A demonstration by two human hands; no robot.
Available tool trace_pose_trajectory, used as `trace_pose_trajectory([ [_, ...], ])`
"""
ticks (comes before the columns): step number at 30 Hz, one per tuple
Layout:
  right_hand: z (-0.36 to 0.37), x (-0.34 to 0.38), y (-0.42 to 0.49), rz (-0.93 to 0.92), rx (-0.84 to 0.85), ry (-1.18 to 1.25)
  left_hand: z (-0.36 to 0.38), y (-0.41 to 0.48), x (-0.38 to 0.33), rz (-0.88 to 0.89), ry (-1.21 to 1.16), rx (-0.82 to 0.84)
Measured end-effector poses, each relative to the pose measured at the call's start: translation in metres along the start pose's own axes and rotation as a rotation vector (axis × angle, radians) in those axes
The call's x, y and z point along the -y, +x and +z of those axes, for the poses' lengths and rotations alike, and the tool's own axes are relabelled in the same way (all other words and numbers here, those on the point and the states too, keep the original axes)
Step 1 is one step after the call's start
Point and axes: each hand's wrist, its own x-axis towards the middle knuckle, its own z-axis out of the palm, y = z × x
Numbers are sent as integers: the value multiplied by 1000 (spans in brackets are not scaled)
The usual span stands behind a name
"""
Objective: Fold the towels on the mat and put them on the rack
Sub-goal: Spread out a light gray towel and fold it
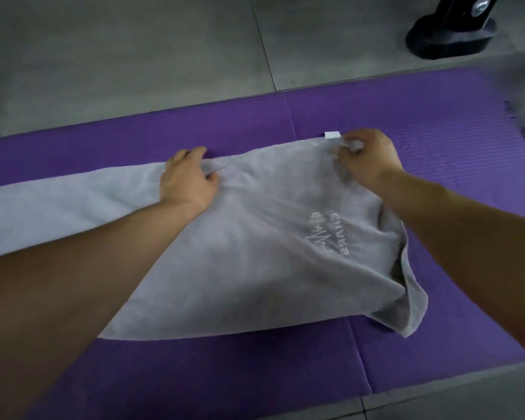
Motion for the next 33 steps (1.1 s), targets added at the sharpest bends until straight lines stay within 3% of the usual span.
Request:
trace_pose_trajectory([
  [4,4,2,17,99,1,-46,2,20,9,-30,-134,-49],
  [12,6,-3,35,117,26,-121,0,36,9,-110,-300,-43],
  [17,5,-2,42,138,-136,-67,-3,54,-2,-53,-360,-167],
  [23,11,12,43,122,-181,-88,-10,57,-4,153,-201,30],
  [28,36,44,1,5,-93,-283,-38,19,37,379,-108,79],
  [33,83,112,-62,-346,153,-159,-112,-22,143,251,113,217],
])
